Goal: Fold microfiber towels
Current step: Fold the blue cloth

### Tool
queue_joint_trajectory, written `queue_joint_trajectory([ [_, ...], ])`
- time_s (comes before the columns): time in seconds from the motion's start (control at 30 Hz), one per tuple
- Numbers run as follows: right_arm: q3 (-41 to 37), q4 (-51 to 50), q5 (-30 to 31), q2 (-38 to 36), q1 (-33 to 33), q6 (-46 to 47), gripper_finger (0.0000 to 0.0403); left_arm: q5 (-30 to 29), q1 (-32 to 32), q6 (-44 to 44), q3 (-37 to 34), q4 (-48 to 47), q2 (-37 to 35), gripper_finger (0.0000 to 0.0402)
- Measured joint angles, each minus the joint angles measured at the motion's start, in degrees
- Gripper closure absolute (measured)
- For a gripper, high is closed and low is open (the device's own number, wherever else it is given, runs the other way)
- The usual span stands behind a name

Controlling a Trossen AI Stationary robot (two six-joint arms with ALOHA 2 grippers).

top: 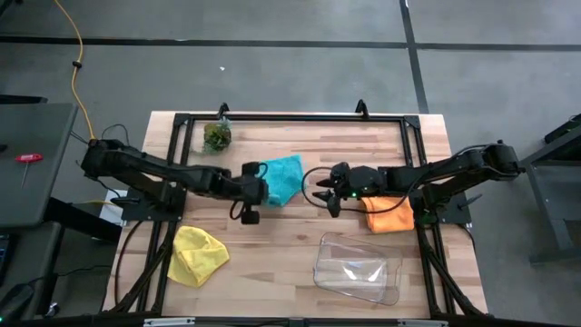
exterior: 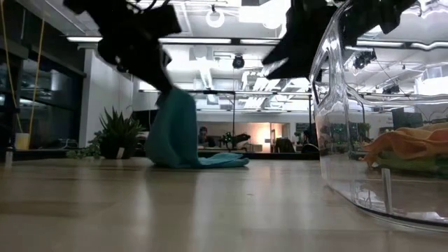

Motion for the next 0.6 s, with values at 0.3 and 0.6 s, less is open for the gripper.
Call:
queue_joint_trajectory([
  [0.3,1.6,-4.2,-3.8,9.4,-3.5,-14.5,0.0214,-2.7,-1.2,-9.6,-4.5,2.6,0.0,0.0402],
  [0.6,11.0,-3.9,-19.8,26.2,-16.0,4.4,0.0214,-2.7,-1.2,-9.7,-4.5,3.8,0.0,0.0401],
])
